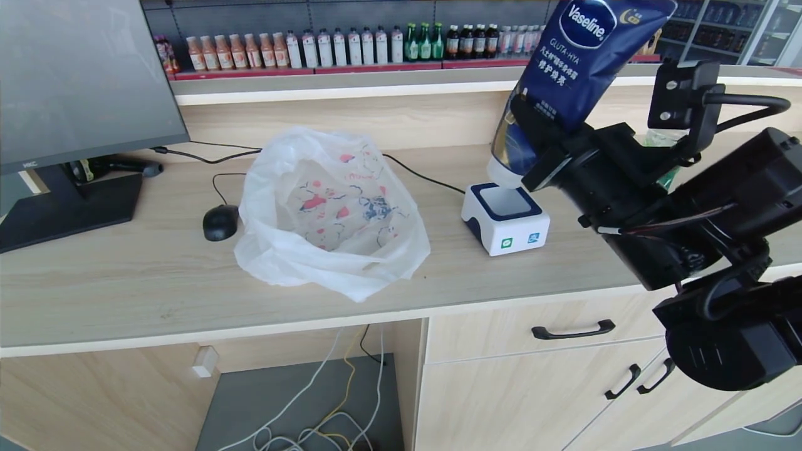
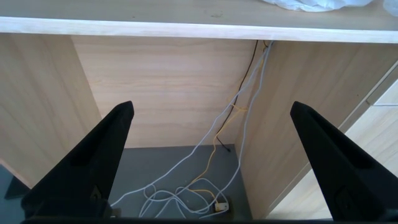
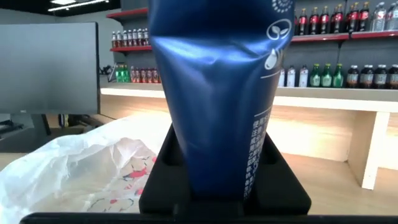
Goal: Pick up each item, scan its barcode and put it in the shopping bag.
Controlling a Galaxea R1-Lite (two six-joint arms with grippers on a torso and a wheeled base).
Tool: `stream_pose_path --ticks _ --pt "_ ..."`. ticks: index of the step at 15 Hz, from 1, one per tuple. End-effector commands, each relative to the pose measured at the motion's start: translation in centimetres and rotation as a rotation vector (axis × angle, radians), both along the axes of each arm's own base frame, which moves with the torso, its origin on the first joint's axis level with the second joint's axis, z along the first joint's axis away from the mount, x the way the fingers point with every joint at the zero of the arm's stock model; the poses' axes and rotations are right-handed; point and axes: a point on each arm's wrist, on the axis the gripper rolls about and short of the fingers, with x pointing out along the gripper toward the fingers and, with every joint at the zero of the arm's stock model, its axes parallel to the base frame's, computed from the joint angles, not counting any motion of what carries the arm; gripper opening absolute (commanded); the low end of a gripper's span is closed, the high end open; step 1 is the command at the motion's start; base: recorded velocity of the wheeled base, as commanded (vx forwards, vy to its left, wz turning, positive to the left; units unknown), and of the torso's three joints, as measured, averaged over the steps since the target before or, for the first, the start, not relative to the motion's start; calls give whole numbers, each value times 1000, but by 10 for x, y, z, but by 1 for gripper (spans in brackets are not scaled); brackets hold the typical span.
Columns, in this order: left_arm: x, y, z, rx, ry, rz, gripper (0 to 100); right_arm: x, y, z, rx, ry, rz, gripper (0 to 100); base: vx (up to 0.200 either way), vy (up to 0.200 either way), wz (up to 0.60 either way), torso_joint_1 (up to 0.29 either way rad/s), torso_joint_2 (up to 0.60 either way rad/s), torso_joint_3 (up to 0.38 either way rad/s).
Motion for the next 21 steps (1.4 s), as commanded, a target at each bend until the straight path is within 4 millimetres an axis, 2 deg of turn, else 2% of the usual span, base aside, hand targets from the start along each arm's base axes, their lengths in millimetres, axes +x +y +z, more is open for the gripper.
stream_pose_path --ticks 1,5,9,13,17,20,21 --pt "0 0 0 -4 0 1 100 -3 2 -3 -33 -6 -3 0 0 0 0 0 0 0" --pt "0 0 0 -3 0 1 100 -4 5 -7 -36 -5 -1 0 0 0 0 0 0 0" --pt "0 0 0 -6 0 1 100 2 9 -13 -57 -13 -15 0 0 200 0 2 2 2" --pt "0 0 0 -6 0 1 100 16 13 -19 30 31 -55 0 0 200 0 10 4 1" --pt "0 0 0 -6 0 1 100 20 17 -21 26 32 -50 0 0 200 0 1 1 0" --pt "0 0 0 -4 0 1 100 22 17 -16 41 13 -56 0 0 200 0 -1 2 4" --pt "0 0 0 -3 0 -1 100 19 19 -22 22 34 -46 0 0 0 0 0 0 0"
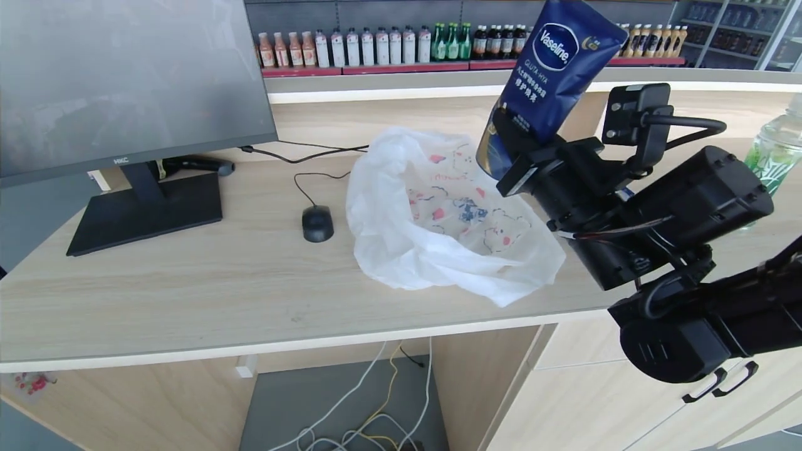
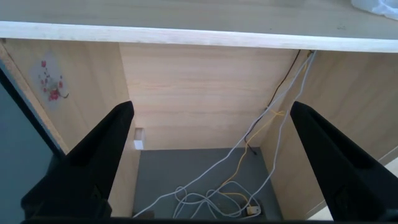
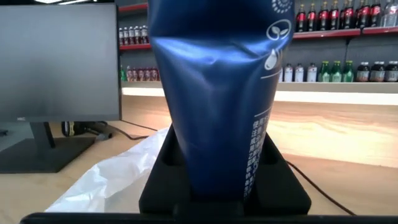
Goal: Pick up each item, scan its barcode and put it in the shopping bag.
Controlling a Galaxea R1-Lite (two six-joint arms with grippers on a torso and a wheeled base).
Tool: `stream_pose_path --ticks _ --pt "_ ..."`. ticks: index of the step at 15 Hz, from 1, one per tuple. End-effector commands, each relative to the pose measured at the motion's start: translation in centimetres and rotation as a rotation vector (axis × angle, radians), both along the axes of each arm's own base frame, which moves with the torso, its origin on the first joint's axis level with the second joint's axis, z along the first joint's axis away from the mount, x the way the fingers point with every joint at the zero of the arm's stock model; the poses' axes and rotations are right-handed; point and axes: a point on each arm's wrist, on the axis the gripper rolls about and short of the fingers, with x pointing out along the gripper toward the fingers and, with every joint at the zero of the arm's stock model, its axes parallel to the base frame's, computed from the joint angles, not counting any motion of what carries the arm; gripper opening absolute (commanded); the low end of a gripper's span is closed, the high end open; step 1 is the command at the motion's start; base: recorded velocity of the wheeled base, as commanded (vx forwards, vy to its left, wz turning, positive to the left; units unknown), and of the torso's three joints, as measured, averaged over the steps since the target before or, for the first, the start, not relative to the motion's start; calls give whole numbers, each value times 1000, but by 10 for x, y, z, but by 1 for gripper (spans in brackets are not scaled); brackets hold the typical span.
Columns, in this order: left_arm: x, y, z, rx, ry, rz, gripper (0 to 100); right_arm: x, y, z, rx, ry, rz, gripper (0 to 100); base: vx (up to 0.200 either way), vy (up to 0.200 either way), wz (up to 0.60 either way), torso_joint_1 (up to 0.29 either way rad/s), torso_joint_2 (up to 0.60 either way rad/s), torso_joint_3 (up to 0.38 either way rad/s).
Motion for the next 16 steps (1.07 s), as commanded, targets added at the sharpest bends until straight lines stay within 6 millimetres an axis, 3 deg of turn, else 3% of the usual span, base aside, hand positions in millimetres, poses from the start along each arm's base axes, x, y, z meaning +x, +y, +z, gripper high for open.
stream_pose_path --ticks 1,5,9,12,16 --pt "0 0 0 2 0 -2 100 -4 4 -9 -21 29 21 0 0 0 0 0 0 0" --pt "0 0 0 2 0 -2 100 -2 11 0 -30 9 64 0 0 0 0 0 0 0" --pt "0 0 0 5 0 -2 100 10 18 22 -115 96 97 0 0 0 0 0 0 0" --pt "0 0 0 28 1 -2 100 26 10 31 -168 149 92 0 0 0 0 0 0 0" --pt "0 0 0 31 1 -2 100 50 -3 21 -204 187 74 0 0 0 0 0 0 0"
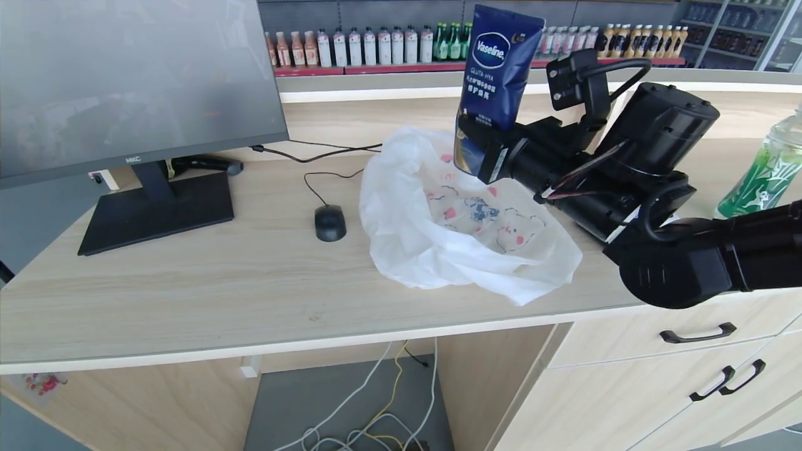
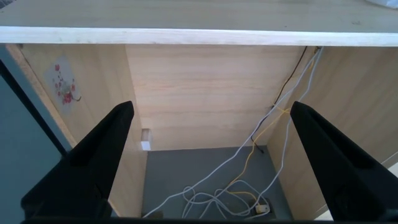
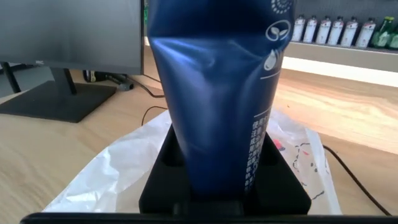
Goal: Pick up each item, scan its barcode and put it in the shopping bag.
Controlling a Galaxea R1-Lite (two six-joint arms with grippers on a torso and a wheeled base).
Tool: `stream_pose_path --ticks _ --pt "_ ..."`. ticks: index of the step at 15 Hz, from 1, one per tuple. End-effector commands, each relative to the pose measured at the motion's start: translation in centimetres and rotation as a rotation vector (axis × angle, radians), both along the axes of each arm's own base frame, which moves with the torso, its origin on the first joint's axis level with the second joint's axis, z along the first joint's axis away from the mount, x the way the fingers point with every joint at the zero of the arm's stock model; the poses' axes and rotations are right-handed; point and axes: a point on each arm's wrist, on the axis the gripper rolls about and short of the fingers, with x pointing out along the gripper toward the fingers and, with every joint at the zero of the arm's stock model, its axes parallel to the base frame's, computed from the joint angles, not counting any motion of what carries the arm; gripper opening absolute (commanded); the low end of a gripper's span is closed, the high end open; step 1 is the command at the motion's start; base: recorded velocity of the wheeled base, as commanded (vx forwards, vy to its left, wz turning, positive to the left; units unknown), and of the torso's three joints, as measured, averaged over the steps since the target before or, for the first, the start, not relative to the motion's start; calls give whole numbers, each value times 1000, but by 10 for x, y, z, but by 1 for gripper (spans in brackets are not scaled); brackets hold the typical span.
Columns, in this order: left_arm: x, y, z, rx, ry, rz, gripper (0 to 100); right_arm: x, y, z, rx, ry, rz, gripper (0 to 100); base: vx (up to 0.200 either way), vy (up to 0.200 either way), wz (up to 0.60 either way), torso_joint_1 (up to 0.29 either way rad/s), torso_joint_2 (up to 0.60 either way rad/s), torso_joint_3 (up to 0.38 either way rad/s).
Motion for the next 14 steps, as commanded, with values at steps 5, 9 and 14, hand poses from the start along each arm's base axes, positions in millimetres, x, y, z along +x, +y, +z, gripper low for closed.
stream_pose_path --ticks 5,9,14 --pt "0 0 0 2 -1 0 100 29 -2 -22 -19 36 -37 0 0 0 0 0 0 0" --pt "0 0 0 1 -1 0 100 44 7 -30 -26 27 -36 0 0 0 0 0 0 0" --pt "0 0 0 1 -1 0 100 49 27 -41 -34 44 -2 0 0 0 0 0 0 0"
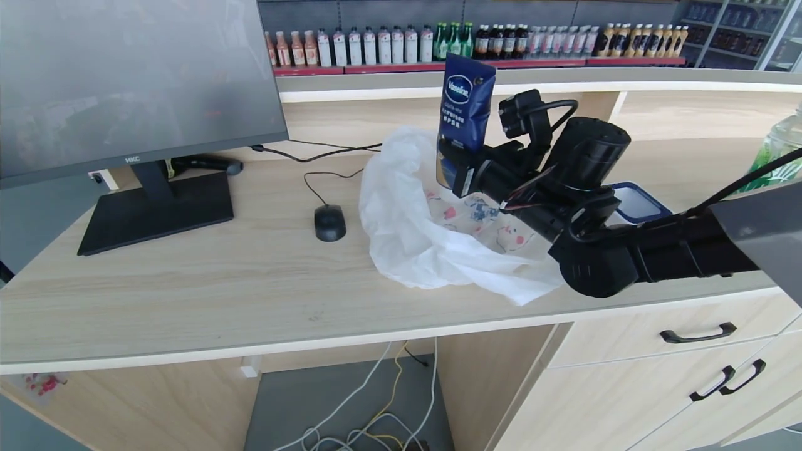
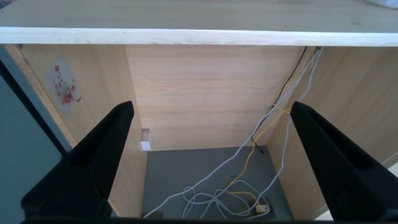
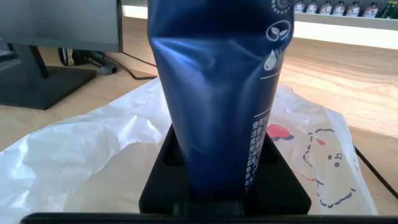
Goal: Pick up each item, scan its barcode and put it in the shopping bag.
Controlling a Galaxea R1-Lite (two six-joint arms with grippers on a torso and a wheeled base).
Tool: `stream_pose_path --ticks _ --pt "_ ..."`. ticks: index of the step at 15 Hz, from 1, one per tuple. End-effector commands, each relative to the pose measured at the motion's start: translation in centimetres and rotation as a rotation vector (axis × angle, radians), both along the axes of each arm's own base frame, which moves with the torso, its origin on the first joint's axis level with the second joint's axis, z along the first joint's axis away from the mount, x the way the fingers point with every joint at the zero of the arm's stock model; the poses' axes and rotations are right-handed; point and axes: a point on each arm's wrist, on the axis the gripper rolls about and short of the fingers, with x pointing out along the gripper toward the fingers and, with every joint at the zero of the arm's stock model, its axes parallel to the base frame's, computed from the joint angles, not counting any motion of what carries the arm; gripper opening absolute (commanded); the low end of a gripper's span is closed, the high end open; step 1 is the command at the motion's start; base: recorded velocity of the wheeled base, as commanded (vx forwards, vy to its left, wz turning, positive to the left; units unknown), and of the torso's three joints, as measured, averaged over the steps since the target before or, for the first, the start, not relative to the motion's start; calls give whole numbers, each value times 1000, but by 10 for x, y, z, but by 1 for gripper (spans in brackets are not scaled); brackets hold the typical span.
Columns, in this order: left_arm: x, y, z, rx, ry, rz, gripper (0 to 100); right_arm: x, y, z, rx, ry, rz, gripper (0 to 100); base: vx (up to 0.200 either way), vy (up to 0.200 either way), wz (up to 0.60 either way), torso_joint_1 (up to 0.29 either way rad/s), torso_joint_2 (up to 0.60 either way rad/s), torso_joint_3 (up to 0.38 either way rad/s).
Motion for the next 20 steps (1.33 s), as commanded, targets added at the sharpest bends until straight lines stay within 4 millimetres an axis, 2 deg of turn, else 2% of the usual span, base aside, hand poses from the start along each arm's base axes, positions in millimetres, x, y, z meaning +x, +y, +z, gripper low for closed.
stream_pose_path --ticks 1,13,20 --pt "0 0 0 0 -1 0 100 4 7 -12 -12 23 8 0 0 0 0 0 0 0" --pt "0 0 0 -3 -1 0 100 17 12 -43 -29 91 7 0 0 0 0 0 0 0" --pt "0 0 0 -2 -1 0 100 19 14 -49 -8 121 12 0 0 0 0 0 0 0"
